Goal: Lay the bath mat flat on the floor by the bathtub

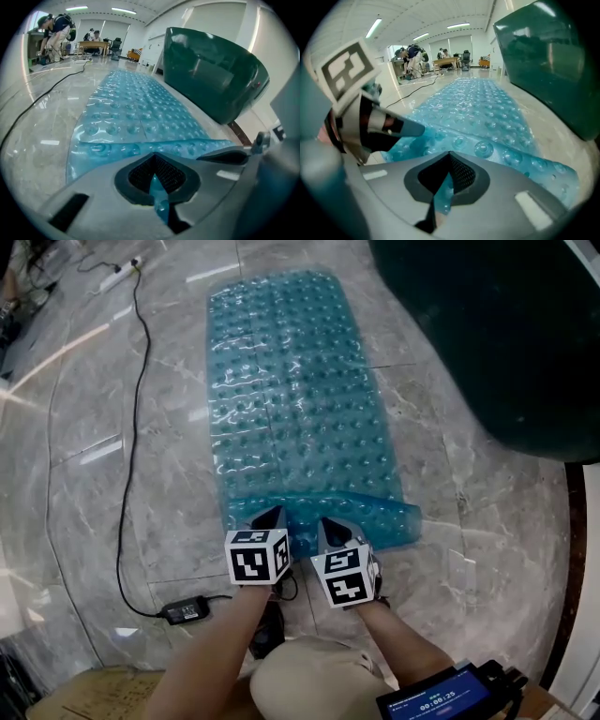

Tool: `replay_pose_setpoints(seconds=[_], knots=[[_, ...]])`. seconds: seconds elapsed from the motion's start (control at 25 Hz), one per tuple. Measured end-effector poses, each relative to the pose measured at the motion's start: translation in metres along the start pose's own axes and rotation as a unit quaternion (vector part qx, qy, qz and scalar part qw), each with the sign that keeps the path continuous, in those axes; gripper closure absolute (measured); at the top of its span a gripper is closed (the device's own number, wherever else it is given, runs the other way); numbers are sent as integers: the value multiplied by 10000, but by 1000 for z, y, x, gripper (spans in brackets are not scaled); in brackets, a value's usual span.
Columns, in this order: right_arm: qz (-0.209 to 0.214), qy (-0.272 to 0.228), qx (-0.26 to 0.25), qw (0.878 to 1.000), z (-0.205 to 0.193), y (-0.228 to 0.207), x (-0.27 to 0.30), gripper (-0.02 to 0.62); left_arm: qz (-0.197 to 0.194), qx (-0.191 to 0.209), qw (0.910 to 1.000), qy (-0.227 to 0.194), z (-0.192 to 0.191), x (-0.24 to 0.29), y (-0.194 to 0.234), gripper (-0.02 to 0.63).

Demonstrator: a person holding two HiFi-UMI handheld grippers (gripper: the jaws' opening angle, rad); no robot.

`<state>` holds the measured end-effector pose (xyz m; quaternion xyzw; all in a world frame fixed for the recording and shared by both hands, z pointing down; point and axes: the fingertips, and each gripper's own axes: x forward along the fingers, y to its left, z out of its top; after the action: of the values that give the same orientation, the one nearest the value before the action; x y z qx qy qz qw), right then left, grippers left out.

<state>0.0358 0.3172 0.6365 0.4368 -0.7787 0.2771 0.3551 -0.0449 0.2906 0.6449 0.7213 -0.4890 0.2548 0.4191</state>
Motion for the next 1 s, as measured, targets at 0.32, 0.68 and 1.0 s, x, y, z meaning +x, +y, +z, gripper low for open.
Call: replay_pose_setpoints(seconds=[0.32, 0.68, 1.0], knots=[[-10, 122, -43, 9999, 34, -6, 19, 589, -111, 136, 9998, 100, -34, -12, -4, 601], [-42, 417, -693, 9967, -12, 17, 13, 589, -499, 893, 9946, -184, -15, -56, -25, 600], [-182, 303, -1133, 9929, -35, 42, -4, 589, -939, 40, 9955, -77, 5, -26, -30, 600]])
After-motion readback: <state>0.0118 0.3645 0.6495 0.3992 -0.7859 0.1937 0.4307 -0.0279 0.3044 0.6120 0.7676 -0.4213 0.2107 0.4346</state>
